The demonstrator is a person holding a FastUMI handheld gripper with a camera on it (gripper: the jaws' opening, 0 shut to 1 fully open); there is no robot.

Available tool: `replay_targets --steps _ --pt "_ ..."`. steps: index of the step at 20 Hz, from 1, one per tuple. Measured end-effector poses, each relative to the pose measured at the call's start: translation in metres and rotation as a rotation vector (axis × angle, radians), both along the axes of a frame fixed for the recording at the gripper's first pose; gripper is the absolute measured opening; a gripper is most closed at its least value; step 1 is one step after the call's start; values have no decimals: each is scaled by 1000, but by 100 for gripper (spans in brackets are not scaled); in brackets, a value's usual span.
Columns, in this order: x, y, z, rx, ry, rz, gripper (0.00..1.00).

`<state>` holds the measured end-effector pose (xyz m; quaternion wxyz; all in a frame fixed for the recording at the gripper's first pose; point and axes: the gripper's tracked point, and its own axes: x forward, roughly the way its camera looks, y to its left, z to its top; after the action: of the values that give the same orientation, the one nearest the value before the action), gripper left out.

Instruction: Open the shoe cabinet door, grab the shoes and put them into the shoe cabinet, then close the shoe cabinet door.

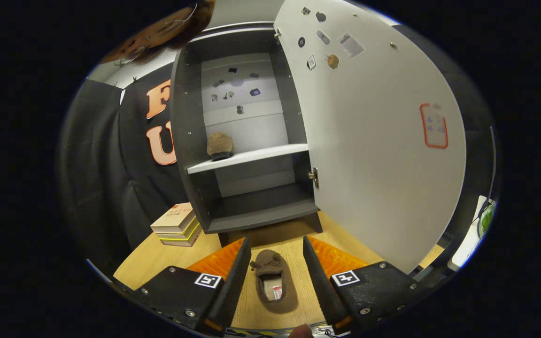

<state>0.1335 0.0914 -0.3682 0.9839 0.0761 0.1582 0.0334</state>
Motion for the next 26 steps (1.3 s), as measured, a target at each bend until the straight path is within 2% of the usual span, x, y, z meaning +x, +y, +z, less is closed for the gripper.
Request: replay_targets --steps 4,9,19,21,22,25,26 --pt "5 25 -54 -18 78 45 75" --pt "10 59 -104 -31 156 117 75" --pt "41 78 -166 -66 241 180 71" --pt "50 82 -173 -82 245 191 66" --pt "56 82 -175 -90 239 191 58" --pt "69 80 -182 -93 240 172 45" --pt "73 77 -183 -91 237 155 35"
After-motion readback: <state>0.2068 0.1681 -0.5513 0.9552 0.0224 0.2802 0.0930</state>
